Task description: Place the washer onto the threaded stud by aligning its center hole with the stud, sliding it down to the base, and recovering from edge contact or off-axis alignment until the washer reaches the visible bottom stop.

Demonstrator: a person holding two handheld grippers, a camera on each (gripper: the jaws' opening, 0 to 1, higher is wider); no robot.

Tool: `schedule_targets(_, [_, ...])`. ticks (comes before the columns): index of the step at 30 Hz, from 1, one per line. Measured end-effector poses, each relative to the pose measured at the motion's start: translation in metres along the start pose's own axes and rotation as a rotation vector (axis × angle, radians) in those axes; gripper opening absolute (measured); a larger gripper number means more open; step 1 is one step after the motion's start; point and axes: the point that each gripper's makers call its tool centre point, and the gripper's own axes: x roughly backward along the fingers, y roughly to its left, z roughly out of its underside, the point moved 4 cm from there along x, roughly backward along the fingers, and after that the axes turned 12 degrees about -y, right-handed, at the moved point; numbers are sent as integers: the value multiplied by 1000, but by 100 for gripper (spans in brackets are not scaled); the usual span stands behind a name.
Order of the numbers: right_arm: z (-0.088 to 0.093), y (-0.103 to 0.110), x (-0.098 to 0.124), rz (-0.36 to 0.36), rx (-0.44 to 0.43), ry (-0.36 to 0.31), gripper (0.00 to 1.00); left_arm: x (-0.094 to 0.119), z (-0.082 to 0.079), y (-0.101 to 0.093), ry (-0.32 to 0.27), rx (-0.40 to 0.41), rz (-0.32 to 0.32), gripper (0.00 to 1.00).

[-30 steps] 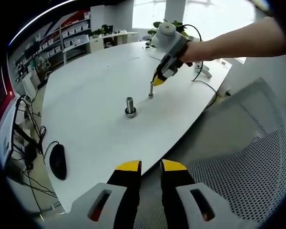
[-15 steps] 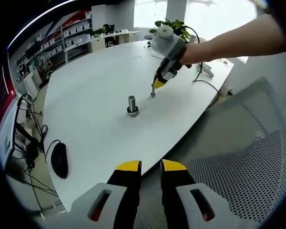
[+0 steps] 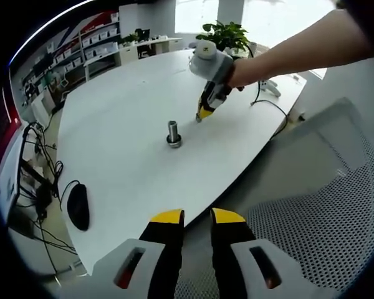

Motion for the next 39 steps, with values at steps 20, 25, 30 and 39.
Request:
schedule_targets(20, [8,0,61,92,-151,-248,20,-1,-1,-6,-5,3,46,15])
schedule_targets(25, [11,1,101,158,-286,-380,20,-2,-3,-9,-15,-6,68,15])
schedule_targets(30, [12,5,144,223,-418,-538,20,0,-10,-9,-57,12,77,15])
schedule_targets(39, [19,34,212,273,-485,-662,20,0,-14,-10,-89,18,85,15])
